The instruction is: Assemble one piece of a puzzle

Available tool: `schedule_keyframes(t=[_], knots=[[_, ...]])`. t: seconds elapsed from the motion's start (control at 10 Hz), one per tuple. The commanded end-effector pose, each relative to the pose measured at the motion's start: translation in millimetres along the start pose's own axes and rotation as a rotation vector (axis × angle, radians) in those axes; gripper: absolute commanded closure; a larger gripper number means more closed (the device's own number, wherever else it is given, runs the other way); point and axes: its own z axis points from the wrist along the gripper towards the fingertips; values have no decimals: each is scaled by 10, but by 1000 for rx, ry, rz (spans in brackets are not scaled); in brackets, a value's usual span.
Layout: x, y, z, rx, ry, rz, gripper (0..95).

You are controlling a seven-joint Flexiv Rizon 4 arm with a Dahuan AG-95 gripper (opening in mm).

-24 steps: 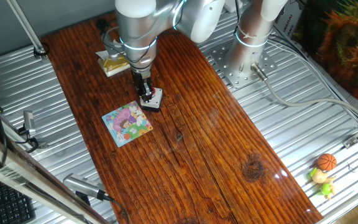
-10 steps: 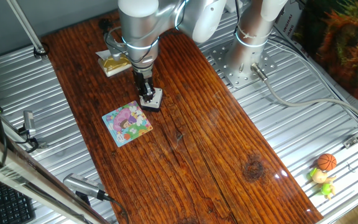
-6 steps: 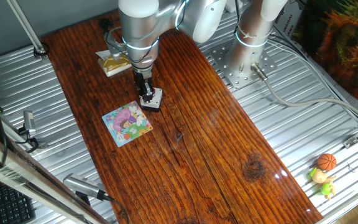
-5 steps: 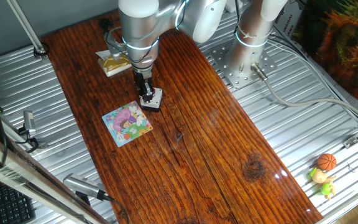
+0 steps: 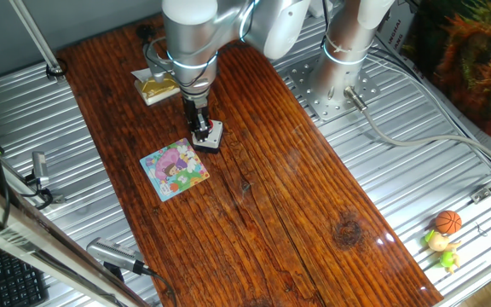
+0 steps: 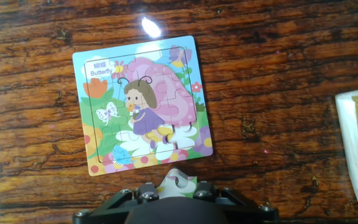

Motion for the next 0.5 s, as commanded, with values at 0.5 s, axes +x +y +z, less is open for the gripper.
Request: schedule_keyframes(t=[0.5], knots=[[4, -4, 6, -2, 2, 8, 380]])
